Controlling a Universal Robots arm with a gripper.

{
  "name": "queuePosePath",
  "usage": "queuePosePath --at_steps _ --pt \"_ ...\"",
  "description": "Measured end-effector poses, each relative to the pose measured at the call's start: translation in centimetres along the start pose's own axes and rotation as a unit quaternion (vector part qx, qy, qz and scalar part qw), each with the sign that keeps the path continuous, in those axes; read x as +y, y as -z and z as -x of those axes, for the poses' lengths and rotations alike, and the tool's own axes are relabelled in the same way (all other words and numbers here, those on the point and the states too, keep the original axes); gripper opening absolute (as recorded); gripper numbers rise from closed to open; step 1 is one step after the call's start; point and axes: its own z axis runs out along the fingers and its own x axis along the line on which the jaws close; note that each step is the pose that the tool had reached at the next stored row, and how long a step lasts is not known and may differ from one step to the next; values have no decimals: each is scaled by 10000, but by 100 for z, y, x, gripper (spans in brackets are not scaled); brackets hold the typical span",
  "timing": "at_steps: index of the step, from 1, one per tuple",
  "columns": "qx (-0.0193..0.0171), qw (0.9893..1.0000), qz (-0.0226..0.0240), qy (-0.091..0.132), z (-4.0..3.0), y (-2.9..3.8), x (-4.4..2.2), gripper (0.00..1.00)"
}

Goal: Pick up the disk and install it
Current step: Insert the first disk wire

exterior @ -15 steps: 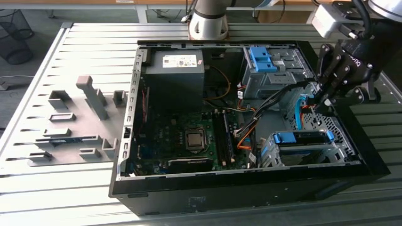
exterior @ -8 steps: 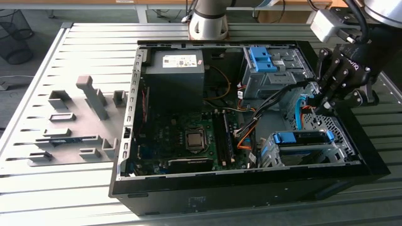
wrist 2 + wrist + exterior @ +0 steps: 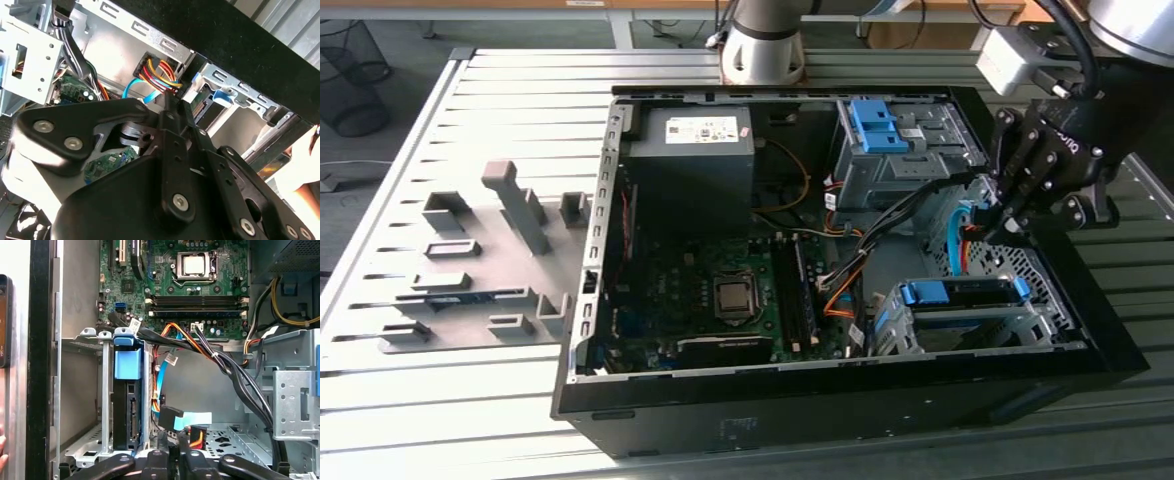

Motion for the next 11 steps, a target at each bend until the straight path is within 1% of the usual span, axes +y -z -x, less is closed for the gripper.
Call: queuePosePath --at_steps 1,5,8,11 --pt "-1 10000 -4 3 0 5 11 17" --pt "-3 10000 -42 6 -8 10 90 17" --pt "-9 10000 -44 7 -37 9 93 17" --pt "-49 10000 -44 7 -106 4 92 17"
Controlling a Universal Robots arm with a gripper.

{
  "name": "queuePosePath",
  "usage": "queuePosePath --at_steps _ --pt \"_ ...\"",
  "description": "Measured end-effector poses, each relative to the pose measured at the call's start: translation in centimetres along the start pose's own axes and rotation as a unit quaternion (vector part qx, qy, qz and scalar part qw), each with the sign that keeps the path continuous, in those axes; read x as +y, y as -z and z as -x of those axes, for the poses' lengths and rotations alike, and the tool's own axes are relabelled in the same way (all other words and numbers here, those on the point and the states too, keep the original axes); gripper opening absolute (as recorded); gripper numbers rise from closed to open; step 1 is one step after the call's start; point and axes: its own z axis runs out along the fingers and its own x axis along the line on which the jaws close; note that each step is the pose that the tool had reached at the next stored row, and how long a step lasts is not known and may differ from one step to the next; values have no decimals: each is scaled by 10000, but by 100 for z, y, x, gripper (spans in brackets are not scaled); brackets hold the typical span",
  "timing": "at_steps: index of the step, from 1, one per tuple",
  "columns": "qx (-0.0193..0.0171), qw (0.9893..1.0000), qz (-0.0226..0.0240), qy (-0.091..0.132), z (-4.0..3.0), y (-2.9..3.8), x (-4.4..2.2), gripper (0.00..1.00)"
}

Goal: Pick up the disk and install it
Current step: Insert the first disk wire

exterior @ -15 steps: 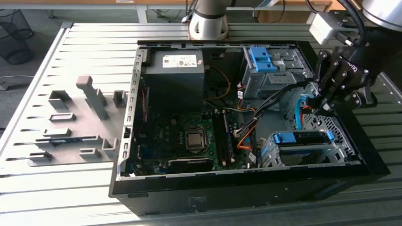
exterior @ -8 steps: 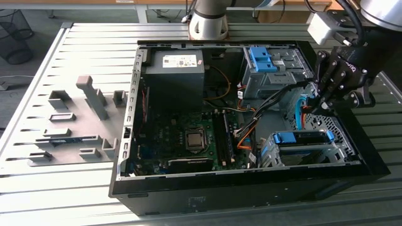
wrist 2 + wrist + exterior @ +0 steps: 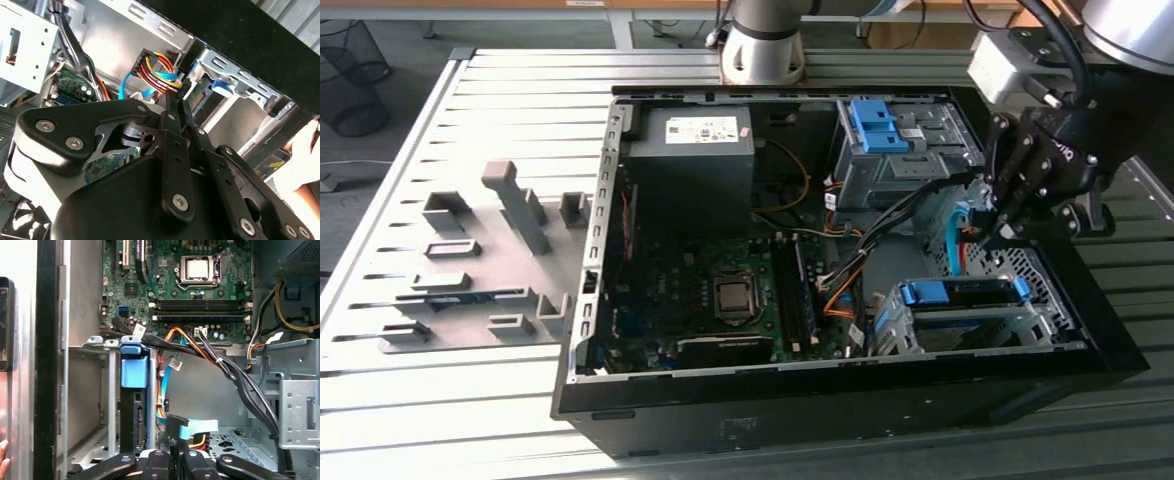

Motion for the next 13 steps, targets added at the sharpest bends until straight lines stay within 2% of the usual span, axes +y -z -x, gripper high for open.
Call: queuePosePath --at_steps 3,6,9,12,13 --pt "-60 10000 1 2 -71 -3 -1 17" --pt "-96 10000 2 3 -145 -7 -1 17" --pt "-110 9999 2 3 -208 -14 16 17" --pt "-110 9999 6 -3 -211 -16 54 17" --pt "-109 9999 24 -8 -212 -16 53 17"
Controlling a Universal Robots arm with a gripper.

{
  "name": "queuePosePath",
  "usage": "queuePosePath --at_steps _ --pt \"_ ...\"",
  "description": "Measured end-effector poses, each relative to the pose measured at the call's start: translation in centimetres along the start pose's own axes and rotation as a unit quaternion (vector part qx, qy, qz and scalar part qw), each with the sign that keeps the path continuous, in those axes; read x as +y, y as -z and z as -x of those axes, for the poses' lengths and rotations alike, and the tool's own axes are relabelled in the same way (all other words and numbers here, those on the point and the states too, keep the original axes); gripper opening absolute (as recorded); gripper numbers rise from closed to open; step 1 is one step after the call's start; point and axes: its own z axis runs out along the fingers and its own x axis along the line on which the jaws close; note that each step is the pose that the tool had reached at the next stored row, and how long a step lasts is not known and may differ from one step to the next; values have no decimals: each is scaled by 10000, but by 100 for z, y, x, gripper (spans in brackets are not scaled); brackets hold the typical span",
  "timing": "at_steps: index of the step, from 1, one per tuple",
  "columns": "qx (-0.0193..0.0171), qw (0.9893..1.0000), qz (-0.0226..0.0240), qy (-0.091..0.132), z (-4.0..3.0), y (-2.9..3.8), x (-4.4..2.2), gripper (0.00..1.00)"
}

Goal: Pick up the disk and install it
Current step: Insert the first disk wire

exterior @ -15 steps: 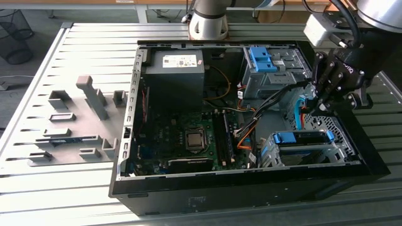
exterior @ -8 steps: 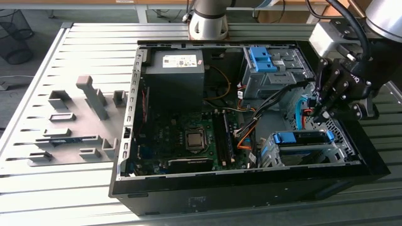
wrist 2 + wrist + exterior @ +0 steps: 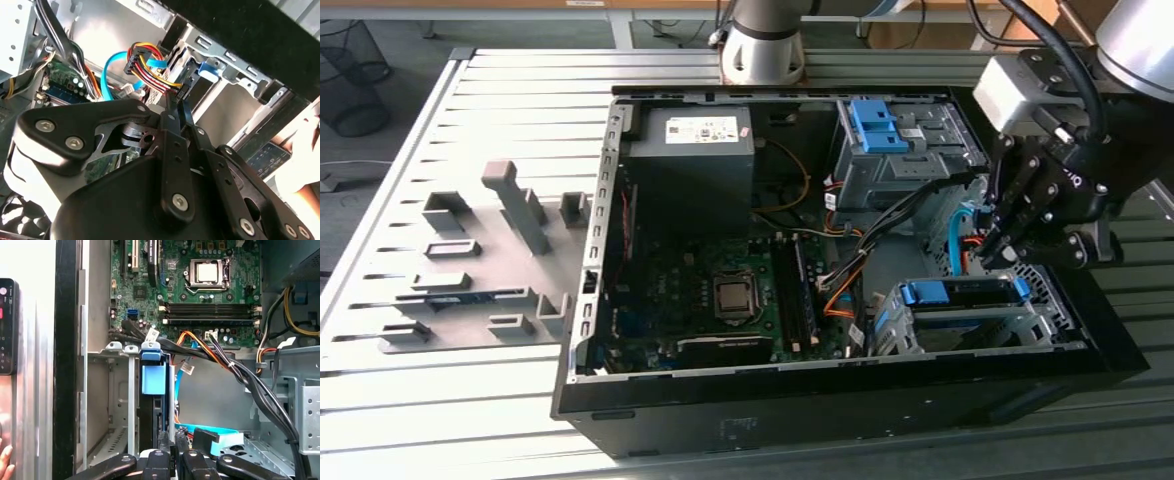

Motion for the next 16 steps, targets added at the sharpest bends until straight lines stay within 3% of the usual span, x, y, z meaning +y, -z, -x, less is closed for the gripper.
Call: queuePosePath --at_steps 3,4,9,16 --pt "1 9999 128 -28 -5 -2 0 17" --pt "0 9999 142 -33 -11 -5 0 17" --pt "-26 9999 146 -44 -74 -41 -4 17" --pt "-38 9999 152 -47 -77 -50 -7 17"
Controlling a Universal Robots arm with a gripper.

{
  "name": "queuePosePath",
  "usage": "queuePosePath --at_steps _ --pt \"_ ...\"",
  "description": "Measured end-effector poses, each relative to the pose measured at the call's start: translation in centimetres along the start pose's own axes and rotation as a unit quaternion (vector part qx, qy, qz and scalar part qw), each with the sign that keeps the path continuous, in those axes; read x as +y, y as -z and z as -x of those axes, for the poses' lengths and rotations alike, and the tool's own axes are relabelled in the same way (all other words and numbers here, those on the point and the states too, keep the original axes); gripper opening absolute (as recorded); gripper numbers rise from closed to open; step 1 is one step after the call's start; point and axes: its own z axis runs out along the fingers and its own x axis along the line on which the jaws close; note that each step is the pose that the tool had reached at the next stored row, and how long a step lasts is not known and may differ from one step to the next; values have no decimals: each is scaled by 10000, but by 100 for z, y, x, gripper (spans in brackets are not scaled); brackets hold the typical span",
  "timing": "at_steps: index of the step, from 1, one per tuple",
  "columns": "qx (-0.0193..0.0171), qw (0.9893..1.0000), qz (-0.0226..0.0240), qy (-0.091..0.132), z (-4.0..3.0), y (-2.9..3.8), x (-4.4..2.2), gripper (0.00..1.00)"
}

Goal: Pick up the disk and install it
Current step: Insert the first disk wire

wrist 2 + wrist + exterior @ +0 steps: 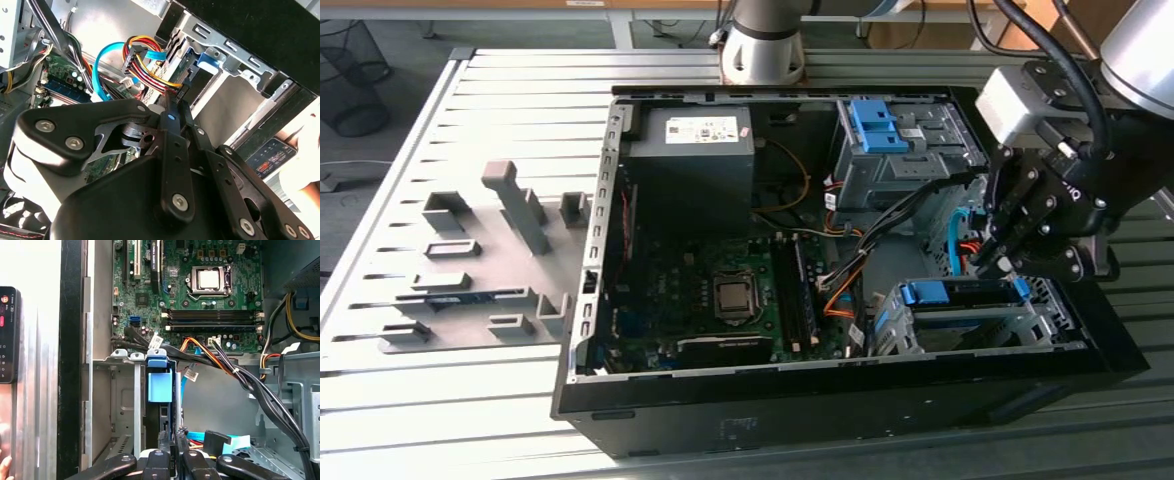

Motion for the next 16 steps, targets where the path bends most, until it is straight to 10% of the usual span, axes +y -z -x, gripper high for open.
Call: queuePosePath --at_steps 16 --pt "-20 9999 26 -139 1 -82 -41 17"
